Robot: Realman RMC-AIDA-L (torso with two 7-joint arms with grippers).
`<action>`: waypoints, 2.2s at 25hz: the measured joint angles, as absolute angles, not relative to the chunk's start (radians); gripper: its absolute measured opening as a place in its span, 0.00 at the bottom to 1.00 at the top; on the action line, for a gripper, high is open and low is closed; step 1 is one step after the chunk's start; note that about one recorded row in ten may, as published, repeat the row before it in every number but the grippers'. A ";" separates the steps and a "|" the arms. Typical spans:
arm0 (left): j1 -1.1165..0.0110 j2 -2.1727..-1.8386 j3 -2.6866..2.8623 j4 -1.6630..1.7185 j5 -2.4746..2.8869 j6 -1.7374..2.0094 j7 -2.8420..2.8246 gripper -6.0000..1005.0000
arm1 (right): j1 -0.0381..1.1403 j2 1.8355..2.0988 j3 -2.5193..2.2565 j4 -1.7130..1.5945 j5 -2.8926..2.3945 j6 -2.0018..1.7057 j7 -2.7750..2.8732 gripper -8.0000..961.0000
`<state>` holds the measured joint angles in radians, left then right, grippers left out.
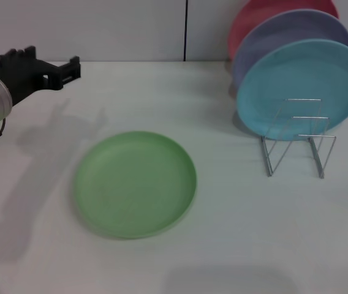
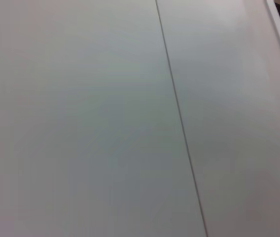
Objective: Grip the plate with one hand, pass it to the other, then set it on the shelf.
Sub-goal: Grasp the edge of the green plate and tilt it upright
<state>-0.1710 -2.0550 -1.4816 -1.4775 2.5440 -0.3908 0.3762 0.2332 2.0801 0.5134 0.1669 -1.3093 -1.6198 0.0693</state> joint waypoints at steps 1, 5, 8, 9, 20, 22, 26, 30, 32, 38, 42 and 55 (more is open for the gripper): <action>-0.172 -2.058 -1.495 -1.501 2.542 -0.443 0.375 0.84 | 0.236 2.080 0.513 0.165 -1.312 -1.615 0.069 0.83; -0.189 -2.060 -1.531 -1.575 2.524 -0.686 0.367 0.84 | 0.244 2.079 0.506 0.156 -1.316 -1.602 0.070 0.83; -0.203 -2.063 -1.540 -1.594 2.518 -0.815 0.360 0.84 | 0.247 2.079 0.493 0.150 -1.316 -1.599 0.070 0.83; -0.205 -2.063 -1.539 -1.598 2.521 -0.843 0.358 0.84 | 0.248 2.078 0.490 0.149 -1.316 -1.598 0.070 0.83; -0.192 -2.065 -1.507 -1.539 2.565 -0.892 0.352 0.84 | 0.243 2.079 0.462 0.141 -1.316 -1.584 0.071 0.83; -0.192 -2.065 -1.510 -1.523 2.567 -0.900 0.351 0.84 | 0.241 2.080 0.458 0.141 -1.316 -1.584 0.071 0.83; -0.192 -2.065 -1.508 -1.511 2.568 -0.932 0.342 0.83 | 0.238 2.081 0.456 0.141 -1.316 -1.584 0.071 0.83; -0.192 -2.065 -1.508 -1.509 2.569 -0.964 0.341 0.83 | 0.238 2.082 0.449 0.141 -1.316 -1.584 0.071 0.83; -0.192 -2.065 -1.507 -1.506 2.569 -0.972 0.341 0.83 | 0.238 2.082 0.448 0.142 -1.316 -1.584 0.071 0.83; -0.202 -2.065 -1.510 -1.469 2.570 -0.975 0.341 0.83 | 0.240 2.082 0.440 0.143 -1.316 -1.584 0.071 0.83; -0.204 -2.065 -1.513 -1.458 2.572 -0.969 0.341 0.83 | 0.242 2.082 0.433 0.143 -1.316 -1.584 0.072 0.83; -0.232 -2.065 -1.520 -1.391 2.584 -0.966 0.342 0.82 | 0.240 2.082 0.422 0.143 -1.316 -1.585 0.072 0.83</action>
<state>-0.2318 -2.0648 -1.5198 -1.3912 2.5835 -0.9663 0.3421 0.2399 2.0816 0.4216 0.1426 -1.3161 -1.5847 0.0721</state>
